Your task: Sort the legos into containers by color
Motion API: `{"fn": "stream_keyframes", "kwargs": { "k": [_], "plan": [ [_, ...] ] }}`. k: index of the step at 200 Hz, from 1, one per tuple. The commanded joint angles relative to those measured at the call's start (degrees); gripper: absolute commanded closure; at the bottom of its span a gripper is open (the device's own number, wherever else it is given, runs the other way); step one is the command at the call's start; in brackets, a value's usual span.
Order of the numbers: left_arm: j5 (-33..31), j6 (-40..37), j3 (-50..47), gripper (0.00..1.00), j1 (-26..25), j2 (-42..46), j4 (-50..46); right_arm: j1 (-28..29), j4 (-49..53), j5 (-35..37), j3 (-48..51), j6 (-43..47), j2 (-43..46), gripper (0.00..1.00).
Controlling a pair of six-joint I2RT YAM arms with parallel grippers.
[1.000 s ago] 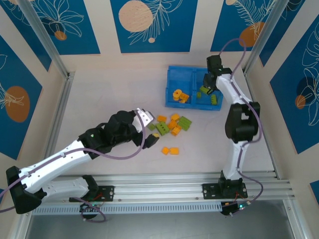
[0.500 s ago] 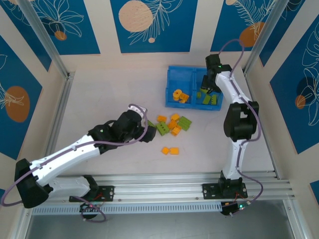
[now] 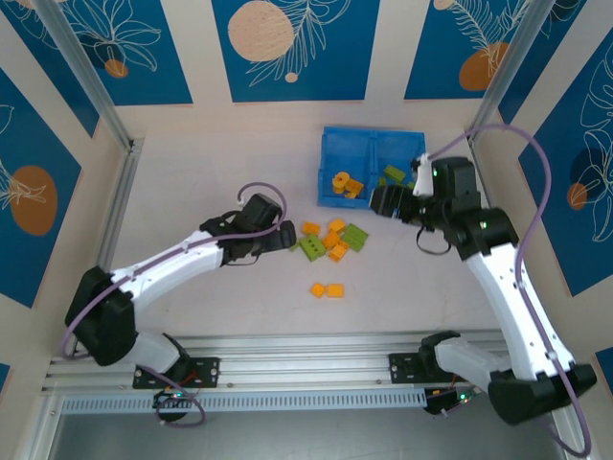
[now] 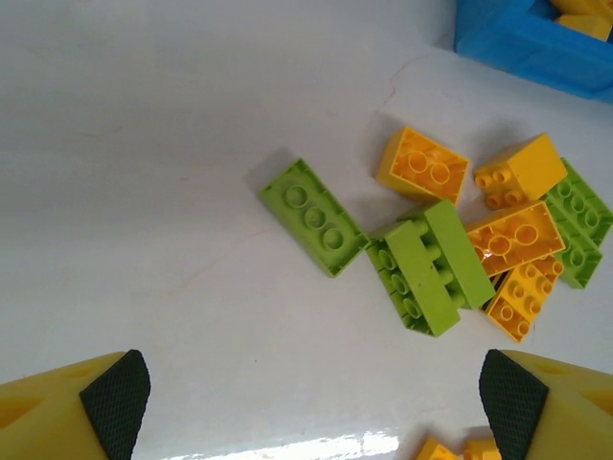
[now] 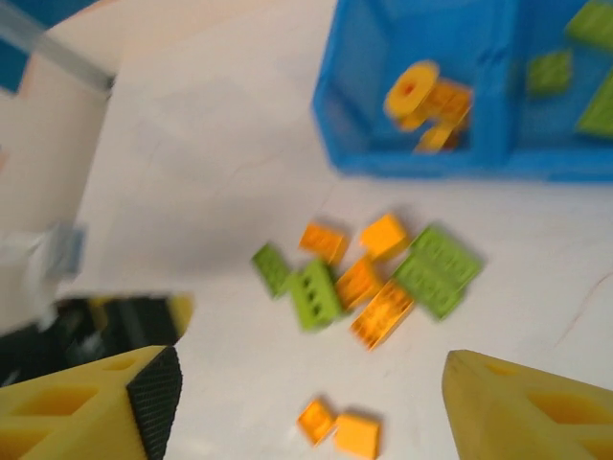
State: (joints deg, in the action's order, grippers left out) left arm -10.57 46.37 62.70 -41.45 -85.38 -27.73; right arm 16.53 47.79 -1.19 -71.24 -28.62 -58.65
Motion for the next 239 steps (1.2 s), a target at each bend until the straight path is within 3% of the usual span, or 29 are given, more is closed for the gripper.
{"fn": "stream_keyframes", "kwargs": {
  "k": [1, 28, 82, 111, 146, 179, 222, 239],
  "plan": [
    [4.4, -4.4, 8.6, 0.08, 0.3, -8.3, 2.2, 3.7, 1.5, -5.5, 4.7, -5.3, 2.9, 0.21],
    [2.4, -13.1, 18.7, 0.07, 0.5, -18.9, -3.2, 8.7, 2.5, -5.4, 8.2, -9.2, 5.5, 0.19],
    [7.8, -25.0, 31.0, 0.09, 0.9, -32.7, -7.9, 14.1, 3.4, -1.4, 11.6, -13.1, 7.1, 0.19],
    [8.7, -26.8, 34.6, 0.12, 1.9, -37.5, -8.3, 15.0, 3.8, 0.1, 12.0, -12.9, 6.8, 0.19],
    [9.4, -27.6, 39.1, 0.27, 2.8, -42.2, -9.7, 15.4, 4.3, 0.7, 12.0, -13.0, 6.6, 0.19],
    [11.6, -28.2, 41.7, 0.33, 3.0, -45.6, -11.7, 15.5, 4.8, 1.2, 12.1, -13.6, 6.5, 0.19],
    [11.4, -27.9, 41.2, 0.51, 3.1, -45.8, -13.0, 15.7, 4.9, 1.0, 11.8, -14.1, 5.7, 0.19],
    [12.7, -27.3, 40.8, 0.53, 3.1, -43.2, -13.0, 15.6, 4.6, 0.8, 11.4, -14.3, 5.4, 0.19]
  ]
}}
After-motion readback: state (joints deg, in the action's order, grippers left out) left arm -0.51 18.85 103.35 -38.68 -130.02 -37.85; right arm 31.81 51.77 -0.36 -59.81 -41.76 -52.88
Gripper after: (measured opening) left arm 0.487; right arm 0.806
